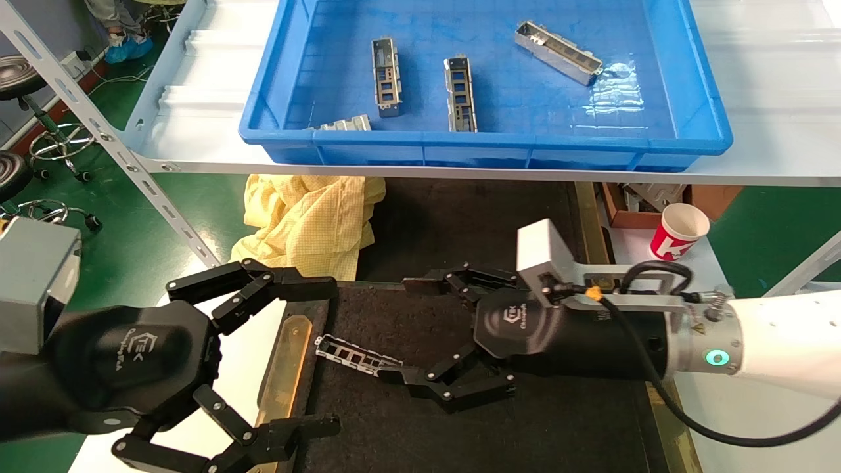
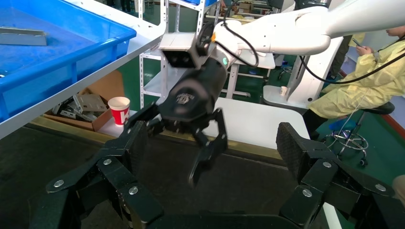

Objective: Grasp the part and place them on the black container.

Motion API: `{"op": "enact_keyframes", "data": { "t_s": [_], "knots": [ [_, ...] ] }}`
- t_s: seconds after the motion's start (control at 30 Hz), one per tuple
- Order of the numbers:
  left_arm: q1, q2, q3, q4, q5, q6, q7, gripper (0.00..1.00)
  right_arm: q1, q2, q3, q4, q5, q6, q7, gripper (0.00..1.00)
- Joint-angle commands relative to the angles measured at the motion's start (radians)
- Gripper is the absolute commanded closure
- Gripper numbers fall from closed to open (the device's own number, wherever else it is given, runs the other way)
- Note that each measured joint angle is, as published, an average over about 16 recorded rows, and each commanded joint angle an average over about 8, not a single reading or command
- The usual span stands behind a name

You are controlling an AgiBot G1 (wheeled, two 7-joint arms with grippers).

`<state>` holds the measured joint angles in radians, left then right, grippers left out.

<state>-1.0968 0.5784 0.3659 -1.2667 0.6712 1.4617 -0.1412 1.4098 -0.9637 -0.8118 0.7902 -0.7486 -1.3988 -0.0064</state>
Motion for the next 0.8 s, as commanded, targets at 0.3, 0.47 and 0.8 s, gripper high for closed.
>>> {"op": "enact_keyframes", "data": {
  "t_s": [0.3,0.47,0.8],
  "knots": [
    [0.0,0.0,0.0,0.0,0.0,0.0,0.0,0.0,-0.107,0.112,0.17,0.158,0.006,-0.031,0.062,0.0],
    [0.0,0.0,0.0,0.0,0.0,0.0,0.0,0.0,-0.16,0.168,0.254,0.236,0.009,-0.046,0.093,0.0],
    [0.0,0.0,0.0,0.0,0.0,0.0,0.0,0.0,-0.257,0.27,0.407,0.378,0.014,-0.074,0.149,0.0]
  ]
}}
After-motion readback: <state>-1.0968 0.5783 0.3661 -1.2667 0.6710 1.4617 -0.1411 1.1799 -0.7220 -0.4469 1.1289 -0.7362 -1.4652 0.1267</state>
